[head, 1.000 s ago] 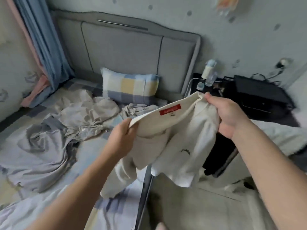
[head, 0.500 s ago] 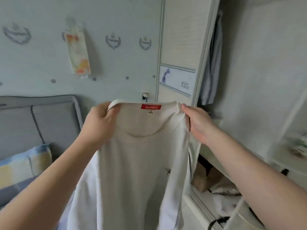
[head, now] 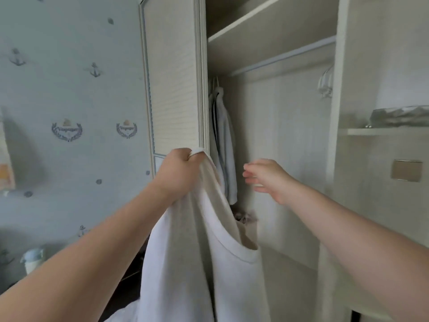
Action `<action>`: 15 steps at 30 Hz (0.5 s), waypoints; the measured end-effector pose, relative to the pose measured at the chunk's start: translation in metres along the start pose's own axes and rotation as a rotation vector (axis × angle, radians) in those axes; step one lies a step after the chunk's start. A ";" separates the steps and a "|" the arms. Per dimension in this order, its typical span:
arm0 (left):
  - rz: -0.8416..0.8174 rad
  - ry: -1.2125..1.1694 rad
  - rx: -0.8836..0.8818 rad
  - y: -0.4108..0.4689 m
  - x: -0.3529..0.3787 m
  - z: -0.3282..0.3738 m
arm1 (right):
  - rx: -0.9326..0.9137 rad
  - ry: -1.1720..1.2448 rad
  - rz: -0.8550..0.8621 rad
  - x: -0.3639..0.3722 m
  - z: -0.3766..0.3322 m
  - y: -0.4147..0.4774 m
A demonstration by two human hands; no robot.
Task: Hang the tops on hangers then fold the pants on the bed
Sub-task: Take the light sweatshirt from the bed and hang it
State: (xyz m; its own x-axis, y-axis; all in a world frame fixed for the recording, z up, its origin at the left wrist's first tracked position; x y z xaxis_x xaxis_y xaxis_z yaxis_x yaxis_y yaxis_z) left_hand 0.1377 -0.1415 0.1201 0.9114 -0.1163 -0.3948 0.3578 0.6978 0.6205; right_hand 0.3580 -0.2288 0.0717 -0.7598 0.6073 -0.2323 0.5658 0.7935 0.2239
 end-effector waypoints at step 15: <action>-0.006 -0.006 0.207 0.197 0.114 0.061 | -0.547 -1.251 0.595 -0.099 -0.142 0.155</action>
State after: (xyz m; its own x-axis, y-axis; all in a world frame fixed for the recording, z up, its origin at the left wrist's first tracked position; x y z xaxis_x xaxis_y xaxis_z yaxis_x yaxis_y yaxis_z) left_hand 0.3245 -0.0605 0.2388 0.9102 -0.1246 -0.3951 0.3967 0.5372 0.7444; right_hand 0.4757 -0.1715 0.2637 0.4547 0.6925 -0.5601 0.2837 0.4835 0.8281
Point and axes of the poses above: each hand's wrist, its own y-axis towards the middle knuckle, its own x-axis out of the palm, z = x × y, the point moved 8 cm from there along y, towards the middle knuckle, and after that the axes turned 1 degree about -y, right-handed, at the moved point
